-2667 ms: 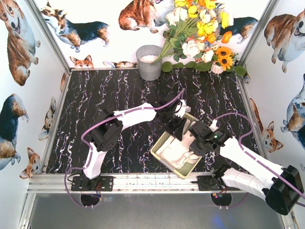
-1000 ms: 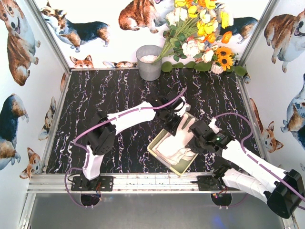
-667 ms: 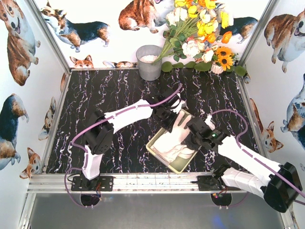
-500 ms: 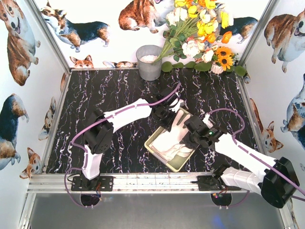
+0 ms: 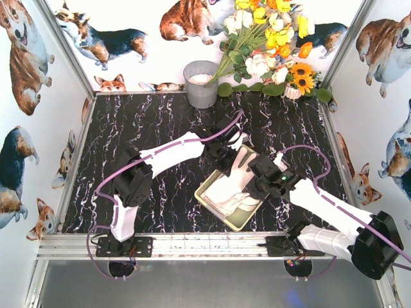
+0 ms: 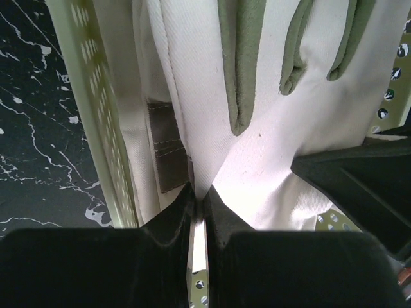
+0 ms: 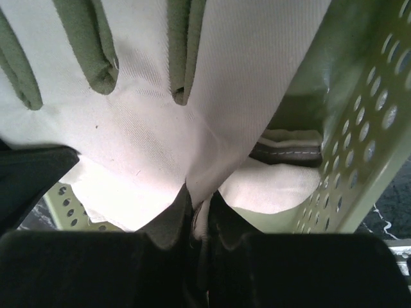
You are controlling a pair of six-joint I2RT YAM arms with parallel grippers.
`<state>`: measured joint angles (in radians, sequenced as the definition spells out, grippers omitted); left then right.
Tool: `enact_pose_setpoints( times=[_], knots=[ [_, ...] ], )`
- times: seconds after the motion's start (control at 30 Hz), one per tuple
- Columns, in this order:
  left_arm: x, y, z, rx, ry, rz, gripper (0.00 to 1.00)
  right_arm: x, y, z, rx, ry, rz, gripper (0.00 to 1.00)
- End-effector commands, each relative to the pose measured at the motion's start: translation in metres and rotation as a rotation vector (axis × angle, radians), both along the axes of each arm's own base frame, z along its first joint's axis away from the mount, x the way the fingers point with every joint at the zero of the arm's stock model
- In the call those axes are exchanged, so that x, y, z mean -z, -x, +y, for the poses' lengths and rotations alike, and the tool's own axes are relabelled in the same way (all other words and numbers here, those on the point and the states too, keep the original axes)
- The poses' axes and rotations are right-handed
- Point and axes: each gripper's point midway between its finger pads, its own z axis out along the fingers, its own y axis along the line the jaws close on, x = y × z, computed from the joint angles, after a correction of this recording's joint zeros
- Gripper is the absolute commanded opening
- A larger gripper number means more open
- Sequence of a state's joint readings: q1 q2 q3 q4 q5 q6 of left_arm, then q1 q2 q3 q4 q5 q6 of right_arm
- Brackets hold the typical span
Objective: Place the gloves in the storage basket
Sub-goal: Place the glove in the bin.
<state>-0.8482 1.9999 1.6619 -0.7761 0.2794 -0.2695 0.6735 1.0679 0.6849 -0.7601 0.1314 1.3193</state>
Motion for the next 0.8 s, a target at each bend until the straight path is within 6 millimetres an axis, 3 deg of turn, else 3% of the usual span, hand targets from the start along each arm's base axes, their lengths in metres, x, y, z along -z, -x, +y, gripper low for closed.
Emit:
enact_pose_setpoints(
  times=[0.0, 0.23, 0.53, 0.77],
  knots=[
    [-0.035, -0.02, 0.001, -0.044, 0.035, -0.072, 0.0, -0.032, -0.004, 0.003, 0.029, -0.054, -0.054, 0.0],
    [-0.048, -0.027, 0.005, -0.07, 0.022, -0.103, 0.0, -0.043, -0.009, 0.012, 0.041, -0.112, -0.07, 0.0],
    [-0.037, -0.037, 0.009, -0.077, -0.007, -0.129, 0.0, -0.023, -0.017, 0.019, 0.017, -0.083, -0.05, 0.0],
    [-0.009, -0.027, 0.008, -0.046, -0.014, -0.066, 0.0, -0.002, -0.017, 0.013, 0.018, -0.015, -0.018, 0.0]
  ],
)
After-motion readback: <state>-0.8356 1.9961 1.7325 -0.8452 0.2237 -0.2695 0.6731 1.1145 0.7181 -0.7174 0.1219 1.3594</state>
